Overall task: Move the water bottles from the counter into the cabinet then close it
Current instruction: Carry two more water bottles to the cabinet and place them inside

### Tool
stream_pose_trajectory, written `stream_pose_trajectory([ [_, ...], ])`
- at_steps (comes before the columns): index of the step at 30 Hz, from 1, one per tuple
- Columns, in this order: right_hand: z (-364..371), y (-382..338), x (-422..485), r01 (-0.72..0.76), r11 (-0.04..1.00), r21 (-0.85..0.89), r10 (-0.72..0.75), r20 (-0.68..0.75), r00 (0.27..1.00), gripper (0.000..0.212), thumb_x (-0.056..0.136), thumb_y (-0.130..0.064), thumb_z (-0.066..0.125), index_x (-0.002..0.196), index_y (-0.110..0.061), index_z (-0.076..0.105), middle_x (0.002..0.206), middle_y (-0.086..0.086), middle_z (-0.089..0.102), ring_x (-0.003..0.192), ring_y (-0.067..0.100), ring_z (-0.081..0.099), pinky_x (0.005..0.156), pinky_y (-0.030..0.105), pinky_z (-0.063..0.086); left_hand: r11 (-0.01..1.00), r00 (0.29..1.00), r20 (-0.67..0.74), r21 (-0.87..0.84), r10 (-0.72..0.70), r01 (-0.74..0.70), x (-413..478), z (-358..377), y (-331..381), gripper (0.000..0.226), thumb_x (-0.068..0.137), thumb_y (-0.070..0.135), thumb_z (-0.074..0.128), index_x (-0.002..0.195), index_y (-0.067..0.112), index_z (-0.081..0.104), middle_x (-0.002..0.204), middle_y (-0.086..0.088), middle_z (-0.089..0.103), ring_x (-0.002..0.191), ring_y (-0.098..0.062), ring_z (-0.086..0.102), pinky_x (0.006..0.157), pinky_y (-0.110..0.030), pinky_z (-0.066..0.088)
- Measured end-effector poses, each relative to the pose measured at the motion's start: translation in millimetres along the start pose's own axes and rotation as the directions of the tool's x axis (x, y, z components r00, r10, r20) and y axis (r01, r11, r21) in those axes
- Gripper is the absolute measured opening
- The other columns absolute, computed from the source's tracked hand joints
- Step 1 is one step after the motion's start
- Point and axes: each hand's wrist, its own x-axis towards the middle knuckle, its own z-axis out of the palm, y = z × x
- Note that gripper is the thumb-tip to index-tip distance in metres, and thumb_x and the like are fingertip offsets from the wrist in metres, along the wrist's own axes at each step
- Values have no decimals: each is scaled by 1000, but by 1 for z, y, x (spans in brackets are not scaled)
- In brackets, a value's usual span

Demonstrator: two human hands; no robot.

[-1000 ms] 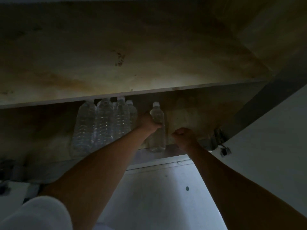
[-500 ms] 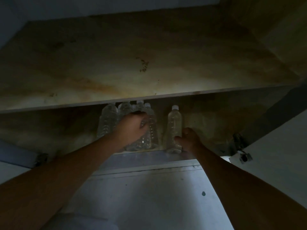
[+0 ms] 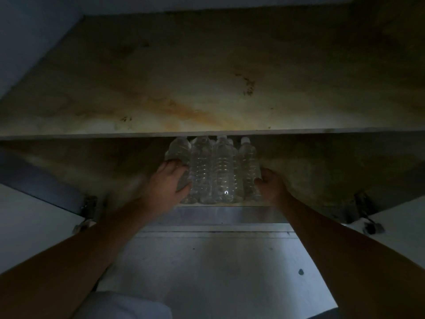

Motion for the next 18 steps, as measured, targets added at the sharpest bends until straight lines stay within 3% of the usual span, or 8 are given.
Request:
stream_pose_trajectory([
  [2,-2,-3,-2,35,993,-114,-39,-27,999,24,96,-12,59,117,-7,67,114,15,70,104,32,66,83,31,46,1000,1000,-17,-24,-6,6,-3,0,2,61,88,55,43,130,15,63,134,-10,61,124,-31,53,96,-43,50],
  [4,-5,-5,-5,66,973,-220,-81,-57,995,23,94,-18,61,114,-7,66,109,13,70,100,30,66,81,31,46,998,998,-30,-40,-52,51,-4,-1,0,57,91,53,42,129,16,63,132,-9,62,122,-30,55,93,-42,52],
  [8,-9,9,4,69,953,-295,-58,47,997,64,81,-49,57,134,-13,56,128,10,64,118,32,61,99,43,51,994,994,-21,4,-110,110,-6,0,-3,43,95,39,59,128,12,64,130,-12,62,117,-32,59,88,-41,52],
  [10,-20,-9,-19,33,968,-248,-2,122,992,64,87,-40,61,143,-10,49,139,10,58,127,32,56,106,41,47,997,996,35,25,-79,78,-12,-5,4,44,97,39,57,133,14,61,139,-10,57,125,-31,54,92,-41,50],
  [12,-35,-28,-55,-5,966,-258,44,144,989,51,95,-23,62,141,-4,50,135,13,57,126,31,55,103,32,43,997,994,72,31,-78,76,-26,-20,15,42,100,41,51,132,15,62,139,-10,58,123,-31,56,92,-41,50],
  [15,-66,-51,-122,-9,947,-321,44,102,994,41,96,-25,60,133,-7,57,129,18,63,118,35,60,101,36,47,995,988,142,80,-63,52,-66,-60,39,52,97,45,33,112,12,71,115,-12,69,102,-33,63,83,-38,50],
  [18,-105,-88,-202,58,887,-459,7,140,990,45,99,-31,54,138,-10,52,128,16,64,119,34,58,99,41,49,987,958,276,157,-76,33,-111,-121,70,54,94,47,35,108,10,72,110,-13,71,96,-35,66,80,-40,53],
])
